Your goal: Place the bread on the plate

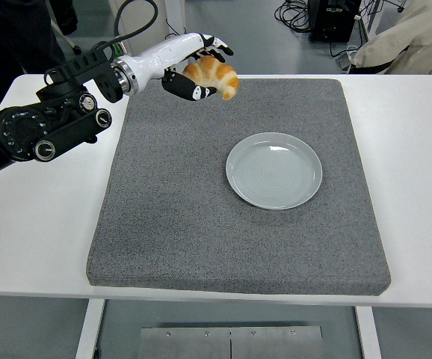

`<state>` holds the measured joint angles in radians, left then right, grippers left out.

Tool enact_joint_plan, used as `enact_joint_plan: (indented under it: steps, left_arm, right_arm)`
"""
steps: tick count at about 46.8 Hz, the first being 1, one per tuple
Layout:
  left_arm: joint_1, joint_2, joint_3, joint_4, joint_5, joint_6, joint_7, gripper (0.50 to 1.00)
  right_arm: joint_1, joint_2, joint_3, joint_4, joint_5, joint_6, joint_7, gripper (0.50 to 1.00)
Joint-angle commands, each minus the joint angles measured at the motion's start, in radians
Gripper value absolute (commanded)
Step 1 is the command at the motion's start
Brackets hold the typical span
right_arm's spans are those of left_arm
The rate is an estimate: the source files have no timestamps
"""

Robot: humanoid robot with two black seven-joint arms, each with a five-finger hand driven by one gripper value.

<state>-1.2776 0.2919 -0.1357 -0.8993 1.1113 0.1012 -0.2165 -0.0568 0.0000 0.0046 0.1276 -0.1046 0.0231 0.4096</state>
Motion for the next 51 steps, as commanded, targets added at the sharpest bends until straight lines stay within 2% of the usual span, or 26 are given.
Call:
enact_joint_plan:
  steps: [1, 32, 46, 51]
  left_arm:
    - [0.0, -0.025, -0.001, -0.001, 0.01, 0.0, 0.0, 0.711]
    - [0.015, -0.137, 0.016, -0.035, 0.091, 0.002, 0.008, 0.714]
    - [0.052, -0.152, 0.024, -0.033, 0.125, 0.015, 0.008, 0.714]
    - [0.07, -0.169, 0.024, -0.033, 0.163, 0.038, 0.008, 0.714]
  right_arm:
    - [0.0, 0.0, 0.0, 0.001, 0.0, 0.0, 0.0, 1.0]
    - [0.0, 0.0, 0.0, 0.0, 0.0, 0.0, 0.0, 1.0]
    - [0.0, 0.0, 0.0, 0.0, 0.0, 0.0, 0.0, 1.0]
    - [0.0, 0.0, 0.0, 0.0, 0.0, 0.0, 0.0, 1.0]
